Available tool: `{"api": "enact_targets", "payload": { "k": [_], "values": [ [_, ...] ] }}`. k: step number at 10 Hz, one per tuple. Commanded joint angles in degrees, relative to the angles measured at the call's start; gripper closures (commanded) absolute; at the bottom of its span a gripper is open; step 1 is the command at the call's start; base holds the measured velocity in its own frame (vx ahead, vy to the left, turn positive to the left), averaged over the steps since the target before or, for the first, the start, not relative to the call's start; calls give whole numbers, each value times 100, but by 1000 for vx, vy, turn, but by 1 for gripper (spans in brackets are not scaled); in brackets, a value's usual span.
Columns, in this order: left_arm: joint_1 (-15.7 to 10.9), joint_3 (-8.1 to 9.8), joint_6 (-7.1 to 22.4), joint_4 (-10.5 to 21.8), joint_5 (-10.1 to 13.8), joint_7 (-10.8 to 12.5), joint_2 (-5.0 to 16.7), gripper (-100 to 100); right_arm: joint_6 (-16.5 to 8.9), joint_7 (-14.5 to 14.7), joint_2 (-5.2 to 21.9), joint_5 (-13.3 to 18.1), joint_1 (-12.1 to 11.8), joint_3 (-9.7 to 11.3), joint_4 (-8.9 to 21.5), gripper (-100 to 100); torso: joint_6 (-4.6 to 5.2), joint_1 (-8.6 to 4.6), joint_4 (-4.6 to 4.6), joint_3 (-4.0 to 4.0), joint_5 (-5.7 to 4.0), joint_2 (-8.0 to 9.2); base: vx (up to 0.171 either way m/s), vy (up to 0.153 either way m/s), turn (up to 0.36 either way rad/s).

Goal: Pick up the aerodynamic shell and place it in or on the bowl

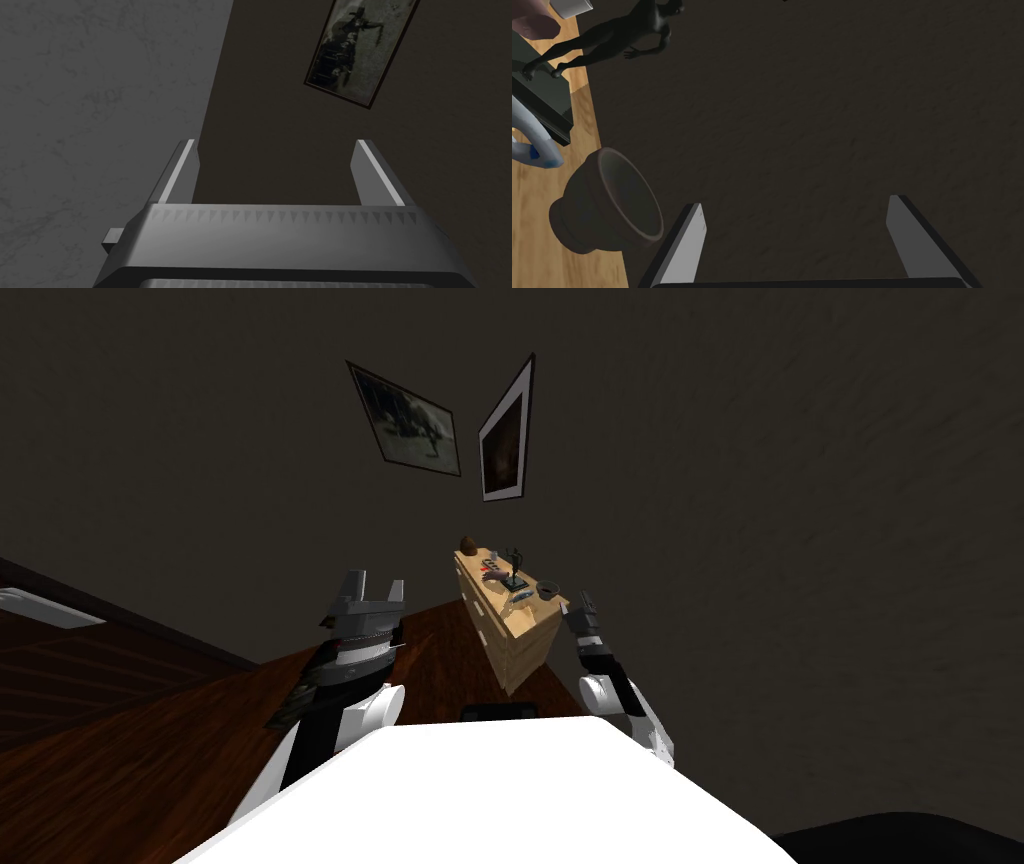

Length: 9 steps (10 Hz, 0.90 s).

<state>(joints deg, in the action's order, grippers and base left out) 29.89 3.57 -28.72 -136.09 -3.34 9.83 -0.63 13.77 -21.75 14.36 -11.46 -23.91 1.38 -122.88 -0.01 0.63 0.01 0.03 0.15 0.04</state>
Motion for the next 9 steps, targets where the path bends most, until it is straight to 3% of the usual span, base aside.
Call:
{"api": "enact_targets", "payload": {
  "k": [1, 2, 3, 4, 5, 6, 7, 8, 9],
  "values": [
    [0, 0, 0, 0, 0, 0, 0, 0, -112, -193, 96, -182, 64, -23, 122, -100, 0, 0, 0, 0, 0, 0, -8, 129, 3],
    [0, 0, 0, 0, 0, 0, 0, 0, -335, -412, 287, -405, 199, -74, 327, -100, 1, -13, -1, -1, -2, -1, -40, 165, 16],
    [0, 0, 0, 0, 0, 0, 0, 0, -335, -471, 287, -462, 199, -74, 327, -100, 0, -3, 1, 3, -1, 6, -29, 142, -2],
    [0, 0, 0, 0, 0, 0, 0, 0, -572, -697, 483, -695, 340, -129, 540, -100, 2, -10, 1, 3, -1, 6, -30, 174, 16],
    [0, 0, 0, 0, 0, 0, 0, 0, -572, -770, 483, -754, 340, -129, 540, -100, 0, 1, 1, 3, 0, 6, -5, 151, -1],
    [0, 0, 0, 0, 0, 0, 0, 0, -817, -983, 682, -986, 485, -188, 758, -100, 2, -7, 0, 0, 0, 0, 4, 149, 10],
    [0, 0, 0, 0, 0, 0, 0, 0, -820, -1086, 682, -1055, 485, -188, 758, -100, 0, -8, -2, -4, -2, -7, 12, 145, 10],
    [0, 0, 0, 0, 0, 0, 0, 0, -1038, -1277, 883, -1269, 632, -250, 982, -100, 2, -10, -2, -5, -1, -8, 15, 176, 12],
    [0, 0, 0, 0, 0, 0, 0, 0, -1078, -1419, 883, -1362, 632, -250, 982, -100, 1, -1, -2, -6, 0, -10, -9, 157, -2]
  ]
}}
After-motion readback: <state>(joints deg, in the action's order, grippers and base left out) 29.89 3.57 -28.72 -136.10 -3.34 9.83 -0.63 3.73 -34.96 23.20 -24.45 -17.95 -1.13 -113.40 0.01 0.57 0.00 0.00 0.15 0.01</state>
